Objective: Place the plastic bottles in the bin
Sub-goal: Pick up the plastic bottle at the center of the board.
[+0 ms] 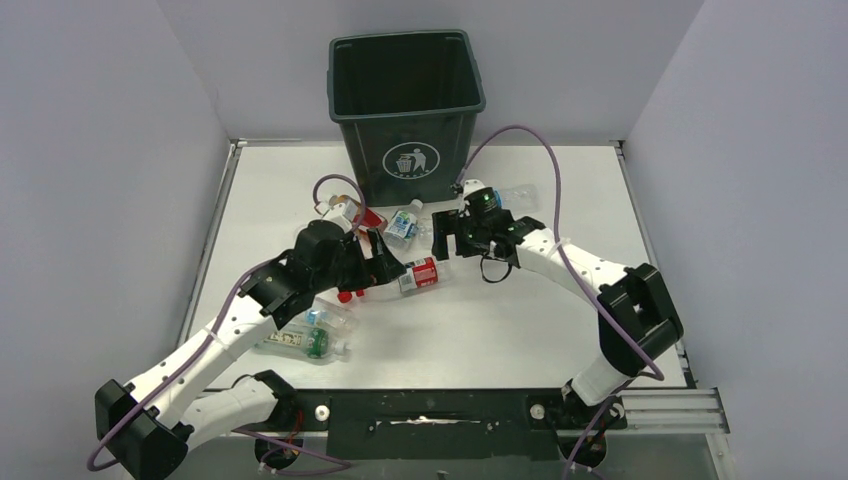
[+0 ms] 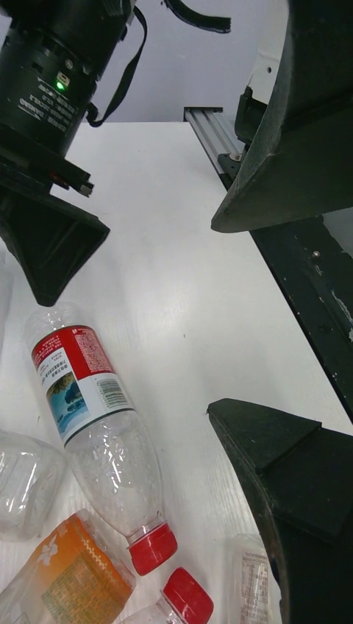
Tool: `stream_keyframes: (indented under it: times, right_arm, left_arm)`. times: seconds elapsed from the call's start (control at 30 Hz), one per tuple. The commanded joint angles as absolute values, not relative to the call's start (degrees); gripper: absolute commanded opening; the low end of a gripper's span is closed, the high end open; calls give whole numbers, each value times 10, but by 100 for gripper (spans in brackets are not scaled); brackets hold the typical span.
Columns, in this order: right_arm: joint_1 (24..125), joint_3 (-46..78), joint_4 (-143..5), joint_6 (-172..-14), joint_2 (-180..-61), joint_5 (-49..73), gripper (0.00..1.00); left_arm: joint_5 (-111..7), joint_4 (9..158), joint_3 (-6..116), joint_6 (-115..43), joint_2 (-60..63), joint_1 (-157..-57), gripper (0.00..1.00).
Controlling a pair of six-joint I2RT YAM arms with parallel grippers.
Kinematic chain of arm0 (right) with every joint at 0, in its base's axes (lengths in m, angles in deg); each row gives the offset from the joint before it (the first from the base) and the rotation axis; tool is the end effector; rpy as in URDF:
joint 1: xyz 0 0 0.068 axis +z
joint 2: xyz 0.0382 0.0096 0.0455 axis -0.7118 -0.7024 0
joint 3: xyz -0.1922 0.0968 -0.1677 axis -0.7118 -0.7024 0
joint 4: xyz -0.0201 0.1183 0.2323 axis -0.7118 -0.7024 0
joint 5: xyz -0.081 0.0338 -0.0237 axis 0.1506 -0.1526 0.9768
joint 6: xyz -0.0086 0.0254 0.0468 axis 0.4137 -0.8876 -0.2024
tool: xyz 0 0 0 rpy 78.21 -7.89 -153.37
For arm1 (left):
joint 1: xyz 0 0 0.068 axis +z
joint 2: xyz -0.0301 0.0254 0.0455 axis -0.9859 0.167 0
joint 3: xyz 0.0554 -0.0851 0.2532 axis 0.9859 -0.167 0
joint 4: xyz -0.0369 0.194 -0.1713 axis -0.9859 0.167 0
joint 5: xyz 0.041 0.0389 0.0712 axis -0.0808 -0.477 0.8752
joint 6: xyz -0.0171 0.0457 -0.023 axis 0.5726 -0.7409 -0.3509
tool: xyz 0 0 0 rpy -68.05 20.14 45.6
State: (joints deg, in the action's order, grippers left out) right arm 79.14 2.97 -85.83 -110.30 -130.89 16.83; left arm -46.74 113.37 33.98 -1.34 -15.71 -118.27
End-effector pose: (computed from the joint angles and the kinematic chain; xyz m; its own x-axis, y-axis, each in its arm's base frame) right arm 0.2871 0.1937 0.2332 -0.7842 -0.0310 -0.6198 -0.2822 0.9073 0.3117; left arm 0.1723 -0.1367 0.3049 -0.7804 -0.3066 -0.5449 0.1243 0.7780 -0.6159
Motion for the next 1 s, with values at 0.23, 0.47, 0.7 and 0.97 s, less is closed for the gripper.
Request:
stream_keyframes:
  times: [0.23, 0.47, 0.7, 0.97]
  right_arm:
    - [666, 73, -863, -1116, -1290, 211, 99]
    - [582, 106, -863, -1139, -1312, 204, 97]
    - [540, 203, -914, -1200, -1385, 214, 98]
    - [542, 280, -972, -1337, -1471, 239, 98]
  left_arm:
    - [-479, 1087, 333, -6, -166, -1186, 84]
    - [-484, 1085, 335, -7, -164, -1187, 84]
    - [-483, 1102, 334, -9, -177, -1187, 84]
    - [-490, 1113, 331, -11, -193, -1187, 84]
